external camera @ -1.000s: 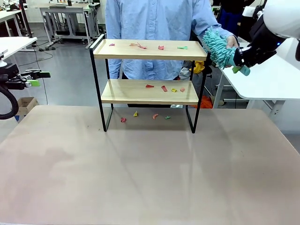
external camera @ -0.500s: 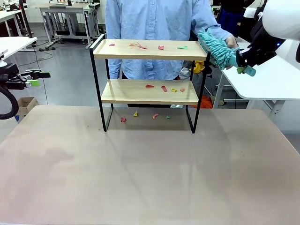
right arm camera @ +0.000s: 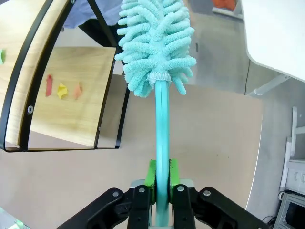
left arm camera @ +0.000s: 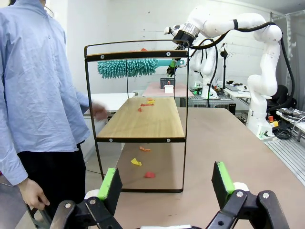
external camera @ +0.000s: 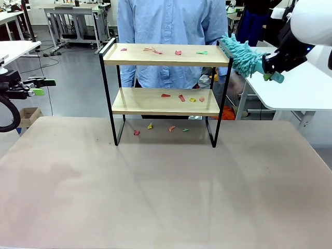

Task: Clean the shelf.
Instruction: Pick up the Duster handed by the human, then clean the specific section of the Shelf indicated by the human with the Duster.

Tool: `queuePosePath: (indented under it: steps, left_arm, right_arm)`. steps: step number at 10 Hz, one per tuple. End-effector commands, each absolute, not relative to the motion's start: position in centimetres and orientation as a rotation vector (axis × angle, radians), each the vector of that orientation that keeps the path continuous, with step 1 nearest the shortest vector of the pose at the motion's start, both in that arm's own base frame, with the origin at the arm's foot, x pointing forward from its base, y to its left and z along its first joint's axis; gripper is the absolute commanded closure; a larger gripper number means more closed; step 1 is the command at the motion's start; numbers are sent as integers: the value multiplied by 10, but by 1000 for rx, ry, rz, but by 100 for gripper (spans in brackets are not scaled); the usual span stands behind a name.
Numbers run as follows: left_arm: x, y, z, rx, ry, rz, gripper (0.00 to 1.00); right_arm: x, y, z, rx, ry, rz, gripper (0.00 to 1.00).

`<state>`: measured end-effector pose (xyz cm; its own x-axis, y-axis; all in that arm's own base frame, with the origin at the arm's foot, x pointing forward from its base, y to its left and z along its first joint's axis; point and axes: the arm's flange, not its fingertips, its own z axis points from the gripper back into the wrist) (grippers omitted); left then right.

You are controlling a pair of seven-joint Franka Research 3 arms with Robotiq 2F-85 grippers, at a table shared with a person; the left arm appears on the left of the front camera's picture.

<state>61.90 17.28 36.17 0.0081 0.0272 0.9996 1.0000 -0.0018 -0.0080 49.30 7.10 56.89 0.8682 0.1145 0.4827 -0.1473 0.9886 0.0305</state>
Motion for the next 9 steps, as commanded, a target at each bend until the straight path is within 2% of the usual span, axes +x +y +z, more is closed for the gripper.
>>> queuePosePath:
  steps: [1, 7, 8, 9]
  left_arm:
    - [618, 172, 365, -1231, -1230, -1198, 0]
    - [618, 172, 365, -1231, -1230, -1198, 0]
    - [618, 172, 365, -1231, -1230, -1198, 0]
    - [618, 172, 365, -1231, -1230, -1198, 0]
  right_arm:
    - [492, 71, 571, 72, -497, 138, 100]
    - [492, 71, 571, 72, -497, 138, 100]
    - [493, 71, 567, 67, -488, 138, 87]
    - [486, 51, 578, 59, -442, 165, 87]
